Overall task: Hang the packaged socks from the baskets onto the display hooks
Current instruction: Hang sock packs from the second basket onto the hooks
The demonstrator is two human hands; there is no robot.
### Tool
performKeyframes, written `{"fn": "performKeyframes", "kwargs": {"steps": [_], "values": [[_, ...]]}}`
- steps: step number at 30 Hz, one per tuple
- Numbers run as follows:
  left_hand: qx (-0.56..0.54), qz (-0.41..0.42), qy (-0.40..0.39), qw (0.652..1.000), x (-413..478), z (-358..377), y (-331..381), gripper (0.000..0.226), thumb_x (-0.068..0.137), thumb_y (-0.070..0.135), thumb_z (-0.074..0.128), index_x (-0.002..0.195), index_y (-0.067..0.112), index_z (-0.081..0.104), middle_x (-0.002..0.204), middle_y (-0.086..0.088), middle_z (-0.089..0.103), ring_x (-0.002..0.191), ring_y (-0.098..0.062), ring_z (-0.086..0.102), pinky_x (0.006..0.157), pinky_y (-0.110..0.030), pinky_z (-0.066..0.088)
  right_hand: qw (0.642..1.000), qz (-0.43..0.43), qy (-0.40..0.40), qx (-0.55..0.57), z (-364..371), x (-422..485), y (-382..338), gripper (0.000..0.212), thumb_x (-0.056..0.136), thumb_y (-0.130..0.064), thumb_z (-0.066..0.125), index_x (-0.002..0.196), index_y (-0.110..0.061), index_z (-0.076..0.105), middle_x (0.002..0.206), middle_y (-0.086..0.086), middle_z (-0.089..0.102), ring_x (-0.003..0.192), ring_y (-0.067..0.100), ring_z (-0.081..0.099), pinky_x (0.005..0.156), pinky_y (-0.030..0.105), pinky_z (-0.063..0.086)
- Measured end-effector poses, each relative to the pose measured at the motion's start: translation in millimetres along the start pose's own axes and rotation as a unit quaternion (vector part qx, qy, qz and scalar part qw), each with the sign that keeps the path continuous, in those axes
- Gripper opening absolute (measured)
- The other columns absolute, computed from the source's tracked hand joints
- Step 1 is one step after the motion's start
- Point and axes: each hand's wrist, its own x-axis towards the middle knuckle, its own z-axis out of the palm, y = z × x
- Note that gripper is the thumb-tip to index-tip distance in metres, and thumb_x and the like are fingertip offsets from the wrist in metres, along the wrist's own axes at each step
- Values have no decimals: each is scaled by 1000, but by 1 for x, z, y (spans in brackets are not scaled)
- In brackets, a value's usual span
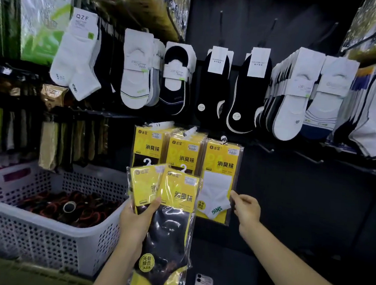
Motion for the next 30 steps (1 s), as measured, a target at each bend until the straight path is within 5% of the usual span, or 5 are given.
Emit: {"fn": "performKeyframes", "kwargs": {"steps": [6, 11, 16, 19, 30], "values": [[23, -3, -39, 999, -15, 17, -3, 29, 74, 24, 78, 99, 27, 66, 99, 4, 72, 96, -16, 65, 88, -38, 51, 958, 13, -286, -23, 3, -64, 17, 30, 91, -38, 59, 104, -11, 65, 89, 0, 74, 80, 13, 69, 68, 25, 56], [-16, -30, -71, 997, -22, 21, -1, 24, 77, 31, 74, 99, 31, 65, 94, 11, 73, 88, -9, 68, 76, -29, 50, 968, -33, -247, 8, 4, -75, 12, 18, 93, -22, 60, 104, -9, 64, 103, 8, 72, 97, 23, 68, 89, 35, 53], [-3, -4, -26, 1000, -12, 8, 3, 34, 90, 44, 54, 120, 27, 57, 110, 15, 62, 106, -8, 53, 91, -28, 34, 982, -129, -129, 48, -10, -52, -17, 15, 98, -15, 50, 106, -11, 62, 95, -4, 67, 85, 6, 62, 68, 13, 47], [-2, 5, -13, 1000, -9, 2, 7, 38, 92, 40, 54, 124, 21, 57, 112, 10, 62, 103, -8, 54, 90, -28, 34, 983, -158, -80, 48, -13, -32, -38, 14, 98, -14, 50, 104, -7, 59, 94, -1, 64, 87, 11, 59, 75, 21, 47], [-19, 8, -9, 1000, 2, -5, 4, 13, 91, 35, 55, 101, 29, 63, 94, 17, 68, 90, 3, 58, 68, -15, 38, 976, -189, -110, -22, 27, 36, -53, 16, 97, -12, 52, 110, -9, 60, 107, 3, 66, 99, 16, 62, 88, 26, 49]]}}
